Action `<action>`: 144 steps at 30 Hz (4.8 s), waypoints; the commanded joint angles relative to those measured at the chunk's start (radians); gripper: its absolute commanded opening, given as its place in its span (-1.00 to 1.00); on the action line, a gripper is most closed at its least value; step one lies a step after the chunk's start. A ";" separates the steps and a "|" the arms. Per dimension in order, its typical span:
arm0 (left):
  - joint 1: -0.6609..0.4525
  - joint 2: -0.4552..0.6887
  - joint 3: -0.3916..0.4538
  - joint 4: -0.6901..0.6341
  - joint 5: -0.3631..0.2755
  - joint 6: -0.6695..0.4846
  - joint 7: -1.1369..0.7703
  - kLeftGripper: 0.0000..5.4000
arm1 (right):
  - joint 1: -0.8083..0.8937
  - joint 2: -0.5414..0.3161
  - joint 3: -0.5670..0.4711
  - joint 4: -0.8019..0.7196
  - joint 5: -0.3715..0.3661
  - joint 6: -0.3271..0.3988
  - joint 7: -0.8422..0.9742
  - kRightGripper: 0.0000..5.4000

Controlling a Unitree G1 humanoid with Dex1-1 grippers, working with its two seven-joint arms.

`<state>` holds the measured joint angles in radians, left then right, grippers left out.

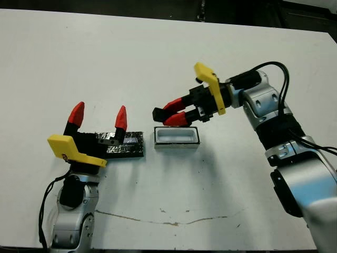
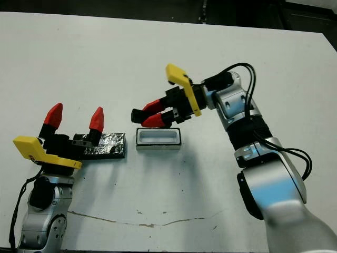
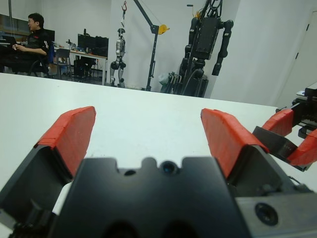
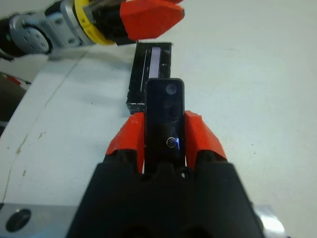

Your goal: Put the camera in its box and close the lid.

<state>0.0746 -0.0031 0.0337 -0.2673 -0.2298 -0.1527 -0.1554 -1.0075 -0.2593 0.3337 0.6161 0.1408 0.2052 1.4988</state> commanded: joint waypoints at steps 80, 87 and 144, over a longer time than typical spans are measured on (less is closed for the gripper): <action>0.018 0.000 0.001 0.013 -0.018 -0.017 -0.009 1.00 | 0.149 -0.053 0.019 0.031 -0.091 -0.043 -0.031 -0.38; 0.015 0.001 0.003 0.018 -0.030 -0.020 -0.020 1.00 | 0.153 -0.064 0.017 0.023 -0.099 -0.066 -0.039 -0.38; -0.059 0.215 0.075 0.018 -0.109 0.013 -0.230 1.00 | 0.957 -0.020 -0.577 -0.840 0.261 -0.083 -0.774 0.34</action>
<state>0.0255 0.1732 0.0963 -0.2508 -0.3243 -0.1639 -0.3551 -0.0936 -0.3051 -0.2215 -0.2117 0.3851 0.1580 0.7550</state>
